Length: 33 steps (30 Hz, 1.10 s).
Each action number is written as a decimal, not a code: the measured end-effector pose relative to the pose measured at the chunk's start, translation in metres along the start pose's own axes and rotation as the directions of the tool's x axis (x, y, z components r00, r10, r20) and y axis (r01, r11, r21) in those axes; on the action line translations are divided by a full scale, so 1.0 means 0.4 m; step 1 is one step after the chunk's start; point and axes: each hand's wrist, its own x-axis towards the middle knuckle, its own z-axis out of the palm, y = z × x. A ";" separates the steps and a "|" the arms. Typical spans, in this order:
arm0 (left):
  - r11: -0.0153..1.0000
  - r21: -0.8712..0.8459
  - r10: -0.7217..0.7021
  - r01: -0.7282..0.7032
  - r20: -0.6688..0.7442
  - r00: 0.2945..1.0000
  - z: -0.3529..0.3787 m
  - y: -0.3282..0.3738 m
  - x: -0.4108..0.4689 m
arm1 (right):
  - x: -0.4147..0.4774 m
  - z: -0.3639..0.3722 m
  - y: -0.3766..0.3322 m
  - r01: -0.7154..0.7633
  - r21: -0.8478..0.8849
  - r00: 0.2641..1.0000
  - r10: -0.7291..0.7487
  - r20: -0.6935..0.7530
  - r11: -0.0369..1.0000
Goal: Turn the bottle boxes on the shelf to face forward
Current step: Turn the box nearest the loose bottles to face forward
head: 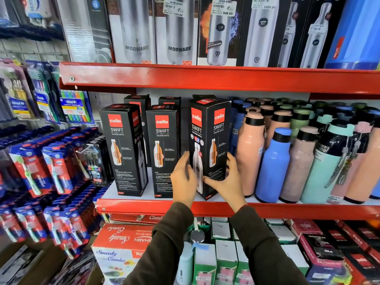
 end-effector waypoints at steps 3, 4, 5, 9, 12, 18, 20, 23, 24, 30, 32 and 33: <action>0.996 0.075 -0.051 0.043 0.112 0.992 0.003 -0.021 0.025 | 0.004 -0.012 0.007 -0.013 -0.003 0.999 0.014 0.050 1.000; 0.995 0.089 -0.064 0.053 0.134 0.989 0.002 -0.028 0.030 | 0.005 -0.016 0.008 -0.012 -0.004 0.998 0.012 0.063 1.000; 0.994 0.100 -0.067 0.053 0.145 0.987 0.001 -0.032 0.031 | 0.006 -0.019 0.008 -0.010 -0.005 0.997 0.011 0.074 1.000; 0.996 0.063 -0.070 0.061 0.147 0.987 0.002 -0.030 0.026 | 0.011 -0.024 0.004 0.013 -0.004 0.989 -0.012 0.149 1.000; 0.995 0.033 -0.100 0.097 0.111 0.989 0.003 -0.035 0.023 | 0.021 -0.020 0.015 0.030 -0.024 0.979 -0.024 0.200 0.999; 0.997 0.022 -0.078 0.076 0.096 0.992 0.009 -0.051 0.012 | 0.035 -0.012 0.023 0.002 -0.047 0.977 0.008 0.212 0.999; 0.997 0.030 -0.068 0.066 0.084 0.994 0.015 -0.056 0.012 | 0.037 -0.008 0.025 -0.005 -0.046 0.977 0.015 0.214 0.999; 0.996 0.065 -0.072 0.068 0.061 0.996 0.024 -0.063 0.008 | 0.034 -0.004 0.026 -0.017 -0.058 0.975 0.029 0.222 0.998; 0.994 0.075 -0.081 0.077 0.057 0.995 0.026 -0.066 0.006 | 0.033 -0.003 0.028 -0.014 -0.070 0.975 0.029 0.220 0.997; 0.990 0.107 -0.101 0.094 0.062 0.993 0.037 -0.064 0.007 | 0.037 0.002 0.040 -0.035 -0.118 0.975 0.059 0.213 0.992; 0.989 0.112 -0.103 0.096 0.060 0.993 0.038 -0.062 0.009 | 0.039 0.003 0.038 -0.037 -0.125 0.975 0.064 0.215 0.991; 0.989 0.113 -0.105 0.098 0.057 0.993 0.039 -0.061 0.010 | 0.040 0.003 0.037 -0.036 -0.131 0.975 0.064 0.214 0.991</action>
